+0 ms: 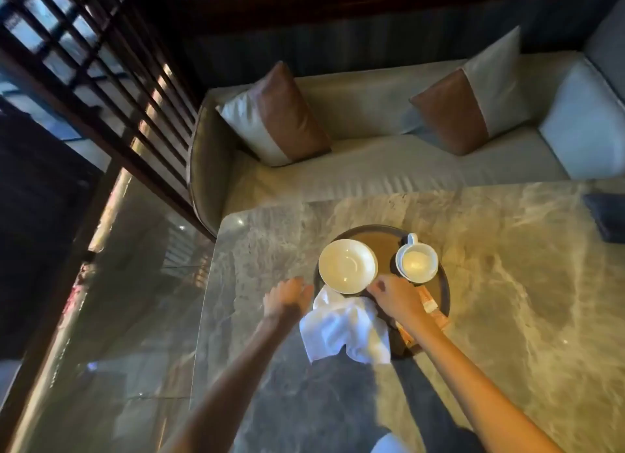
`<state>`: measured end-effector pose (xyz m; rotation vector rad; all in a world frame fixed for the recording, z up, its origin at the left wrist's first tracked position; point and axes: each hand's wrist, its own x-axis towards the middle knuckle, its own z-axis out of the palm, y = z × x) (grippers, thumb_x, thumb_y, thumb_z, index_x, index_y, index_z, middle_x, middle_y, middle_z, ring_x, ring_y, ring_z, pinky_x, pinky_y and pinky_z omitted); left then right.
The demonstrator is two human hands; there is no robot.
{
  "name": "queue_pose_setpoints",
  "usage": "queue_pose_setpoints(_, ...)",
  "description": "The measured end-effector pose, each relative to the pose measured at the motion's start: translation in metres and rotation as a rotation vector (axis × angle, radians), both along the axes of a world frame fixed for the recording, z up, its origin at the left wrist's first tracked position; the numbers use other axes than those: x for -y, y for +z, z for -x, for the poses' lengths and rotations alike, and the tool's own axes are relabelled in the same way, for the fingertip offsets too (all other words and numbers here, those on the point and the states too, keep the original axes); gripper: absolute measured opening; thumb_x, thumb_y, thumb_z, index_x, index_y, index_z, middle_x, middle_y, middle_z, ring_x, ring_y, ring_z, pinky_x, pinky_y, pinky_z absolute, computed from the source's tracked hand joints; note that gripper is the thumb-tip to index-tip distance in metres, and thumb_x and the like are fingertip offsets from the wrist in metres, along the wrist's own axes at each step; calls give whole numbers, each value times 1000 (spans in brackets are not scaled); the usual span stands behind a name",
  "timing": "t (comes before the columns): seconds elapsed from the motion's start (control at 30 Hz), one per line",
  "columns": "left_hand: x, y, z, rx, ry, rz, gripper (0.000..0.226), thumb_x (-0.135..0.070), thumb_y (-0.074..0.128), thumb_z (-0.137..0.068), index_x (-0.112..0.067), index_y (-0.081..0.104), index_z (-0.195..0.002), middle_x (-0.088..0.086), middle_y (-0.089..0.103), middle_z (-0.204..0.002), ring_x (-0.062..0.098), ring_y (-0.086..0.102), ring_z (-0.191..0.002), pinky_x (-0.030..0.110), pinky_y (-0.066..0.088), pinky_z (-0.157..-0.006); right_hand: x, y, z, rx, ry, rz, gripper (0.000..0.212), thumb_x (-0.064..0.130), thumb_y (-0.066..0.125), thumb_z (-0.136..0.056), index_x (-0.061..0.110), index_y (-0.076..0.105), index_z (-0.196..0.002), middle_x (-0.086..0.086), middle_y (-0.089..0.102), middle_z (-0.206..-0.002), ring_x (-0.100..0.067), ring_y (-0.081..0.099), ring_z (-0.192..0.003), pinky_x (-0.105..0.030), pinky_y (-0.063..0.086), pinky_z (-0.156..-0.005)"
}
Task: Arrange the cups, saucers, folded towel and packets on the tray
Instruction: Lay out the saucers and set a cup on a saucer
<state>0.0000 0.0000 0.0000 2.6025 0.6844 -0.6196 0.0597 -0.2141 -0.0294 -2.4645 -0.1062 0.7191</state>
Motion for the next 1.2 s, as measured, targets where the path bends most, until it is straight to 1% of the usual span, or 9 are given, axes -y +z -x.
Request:
queue_pose_setpoints(0.17,1,-40,-50,-31,120,175,35,-35,46,-95,-6,62,-108,20,66,-116,41,61,-108,39,49,-85,-18,-30,-25,-172,-399,-22,19,29,57,-95,12,58,-86,-11,67,-87,-31,66,-87,-39,50,-75)
queue_pose_setpoints(0.33,2,-80,-81,-43,191,275,38,-32,49,-96,0,61,-111,24,66,-114,41,61,-109,40,49,-85,-31,-53,-29,-254,-544,-60,21,28,64,-88,7,66,-87,-17,73,-91,-32,69,-89,-39,52,-78)
queue_pose_setpoints(0.47,-4,-101,-90,-67,251,421,29,-22,50,-93,4,64,-90,27,72,-91,40,70,-89,43,58,-81,-33,-69,-31,-253,-654,-123,23,20,66,-87,0,65,-99,-19,73,-96,-35,68,-93,-43,53,-82)
queue_pose_setpoints(0.57,-6,-108,-93,-57,297,478,18,-12,53,-90,-10,52,-72,22,69,-73,36,71,-71,41,60,-75,-33,-79,-34,-279,-698,-148,22,17,66,-88,-1,66,-100,-22,74,-93,-34,70,-85,-45,55,-83)
queue_pose_setpoints(0.67,-6,-108,-93,-36,330,525,7,-6,55,-90,-11,56,-84,18,69,-76,28,67,-56,30,60,-62,-35,-87,-33,-285,-746,-169,18,11,65,-88,-5,65,-97,-20,71,-83,-28,65,-74,-48,55,-84)
queue_pose_setpoints(0.73,-7,-110,-91,-23,363,553,11,-1,53,-88,-5,61,-95,18,71,-83,28,70,-60,29,59,-58,-35,-90,-31,-270,-756,-177,13,8,65,-88,-3,64,-94,-16,69,-79,-27,65,-75,-50,56,-88)
queue_pose_setpoints(0.83,-16,-112,-88,-19,423,615,23,1,49,-86,0,61,-106,24,72,-97,36,74,-82,40,62,-72,-39,-89,-31,-229,-739,-202,9,9,67,-87,2,63,-91,-15,70,-78,-29,65,-78,-50,56,-87)
queue_pose_setpoints(1.03,-82,-114,-68,91,575,648,23,-1,51,-85,1,61,-105,21,69,-108,37,68,-99,51,58,-85,-103,-88,-31,-182,-634,-252,12,7,69,-87,6,58,-82,-9,65,-61,-23,61,-59,-33,51,-67)
queue_pose_setpoints(1.2,-146,-116,-34,131,745,642,16,3,50,-85,-4,58,-96,22,68,-106,36,70,-93,44,63,-72,-178,-97,-18,-233,-572,-262,10,14,69,-87,8,64,-92,-13,72,-79,-27,70,-69,-38,58,-75)
